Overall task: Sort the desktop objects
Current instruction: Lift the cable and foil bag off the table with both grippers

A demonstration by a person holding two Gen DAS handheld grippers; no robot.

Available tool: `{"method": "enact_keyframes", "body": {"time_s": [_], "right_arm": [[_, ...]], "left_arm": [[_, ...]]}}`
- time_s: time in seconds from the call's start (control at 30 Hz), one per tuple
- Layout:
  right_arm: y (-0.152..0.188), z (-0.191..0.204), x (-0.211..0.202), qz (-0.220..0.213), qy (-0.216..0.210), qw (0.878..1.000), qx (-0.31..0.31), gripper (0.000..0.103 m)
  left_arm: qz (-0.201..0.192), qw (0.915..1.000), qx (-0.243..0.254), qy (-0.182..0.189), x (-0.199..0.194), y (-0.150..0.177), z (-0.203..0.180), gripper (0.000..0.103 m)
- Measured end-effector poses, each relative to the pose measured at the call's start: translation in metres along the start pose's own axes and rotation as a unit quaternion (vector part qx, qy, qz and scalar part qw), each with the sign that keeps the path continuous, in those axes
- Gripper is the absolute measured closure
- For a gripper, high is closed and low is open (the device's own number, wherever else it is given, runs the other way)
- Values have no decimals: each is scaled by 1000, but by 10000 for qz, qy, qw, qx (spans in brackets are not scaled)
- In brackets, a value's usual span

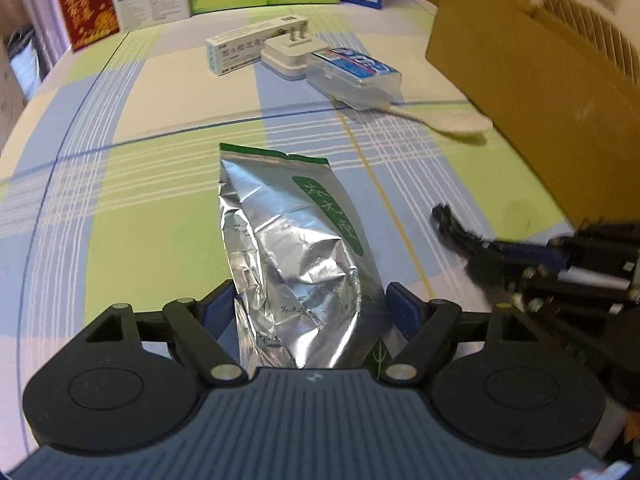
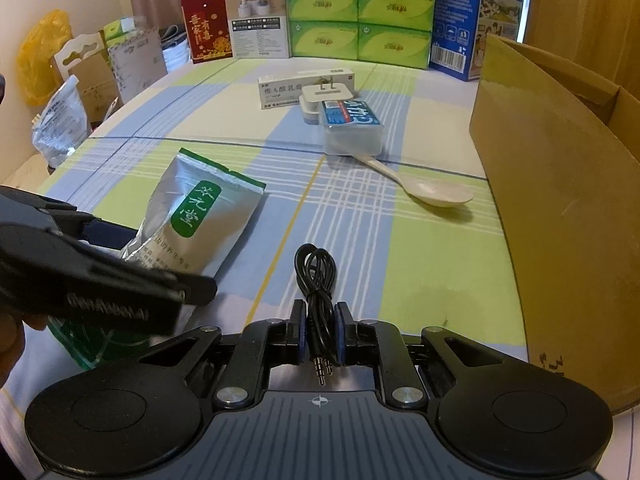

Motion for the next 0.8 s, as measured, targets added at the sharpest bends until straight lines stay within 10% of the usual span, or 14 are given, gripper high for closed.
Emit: {"method": "enact_keyframes", "body": {"time_s": [0.4,0.8], "right_arm": [[-4,-4,0,-91,36,9999,42,92],[-11,-4,-14,-290,-26,9995,106,92]], "left_arm": [[-149,9999,-19,-76,-5,-4,-1,55],[-189,9998,-89,20,-25,3,0,57]]}}
Point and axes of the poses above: each gripper's, at about its wrist camera, not at the fingertips, and x roughly the way its jaws point, z to its left, y to its underside, the point moved 10 cm from there along x, roughly the way its jaws point, and after that the axes turned 4 degrees about x, right-handed, at the moved point
